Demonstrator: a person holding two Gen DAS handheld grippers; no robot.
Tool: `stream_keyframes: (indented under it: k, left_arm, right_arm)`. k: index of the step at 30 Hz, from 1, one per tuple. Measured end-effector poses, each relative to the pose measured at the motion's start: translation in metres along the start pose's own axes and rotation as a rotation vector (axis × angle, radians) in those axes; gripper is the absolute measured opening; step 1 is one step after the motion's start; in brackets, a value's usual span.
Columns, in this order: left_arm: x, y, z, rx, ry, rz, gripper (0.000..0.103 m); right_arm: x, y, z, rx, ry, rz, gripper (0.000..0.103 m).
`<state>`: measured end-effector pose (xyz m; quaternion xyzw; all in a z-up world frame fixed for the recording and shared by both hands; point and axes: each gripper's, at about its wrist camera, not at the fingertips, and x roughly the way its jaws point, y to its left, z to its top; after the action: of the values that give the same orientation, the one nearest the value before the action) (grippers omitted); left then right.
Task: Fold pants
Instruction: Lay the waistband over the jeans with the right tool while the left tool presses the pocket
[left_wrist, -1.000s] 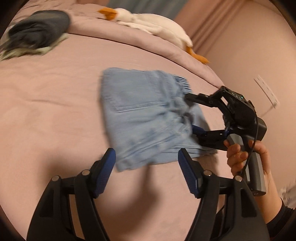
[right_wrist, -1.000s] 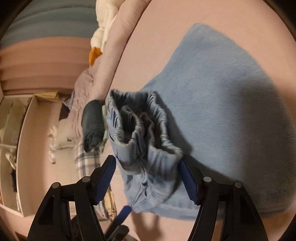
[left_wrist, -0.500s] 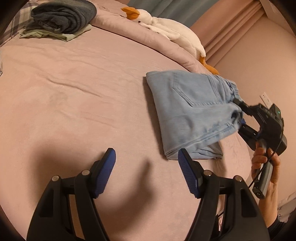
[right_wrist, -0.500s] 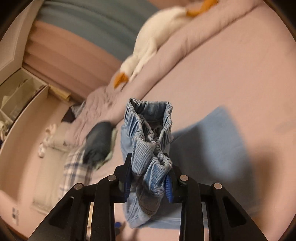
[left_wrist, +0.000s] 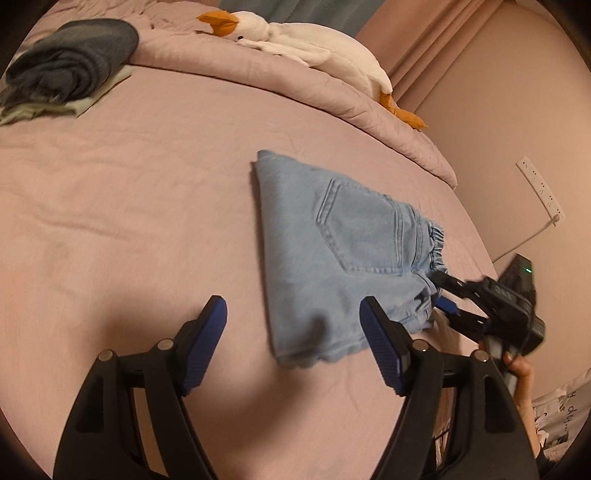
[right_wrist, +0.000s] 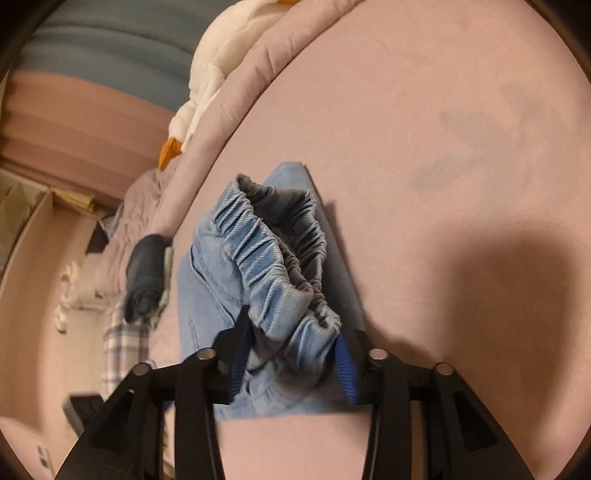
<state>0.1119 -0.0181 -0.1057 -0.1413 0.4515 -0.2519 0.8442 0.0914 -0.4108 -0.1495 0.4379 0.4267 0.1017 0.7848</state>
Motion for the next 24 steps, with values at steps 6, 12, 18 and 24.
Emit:
stream_keyframes:
  k: [6, 12, 18, 24]
  left_arm:
    - [0.028, -0.019, 0.028, 0.064, 0.014, 0.026, 0.075]
    - [0.075, -0.064, 0.060, 0.158, 0.033, 0.028, 0.067]
    - [0.129, -0.100, 0.069, 0.303, 0.118, 0.066, 0.058]
    - [0.164, -0.088, 0.079, 0.253, 0.214, 0.071, 0.058]
  right_arm:
    - [-0.050, 0.019, -0.002, -0.231, -0.123, -0.171, 0.055]
    - [-0.032, 0.082, -0.015, -0.529, -0.119, -0.094, 0.025]
    - [0.030, 0.101, -0.042, -0.723, -0.001, -0.232, 0.017]
    - [0.036, 0.082, -0.056, -0.724, 0.043, -0.237, 0.013]
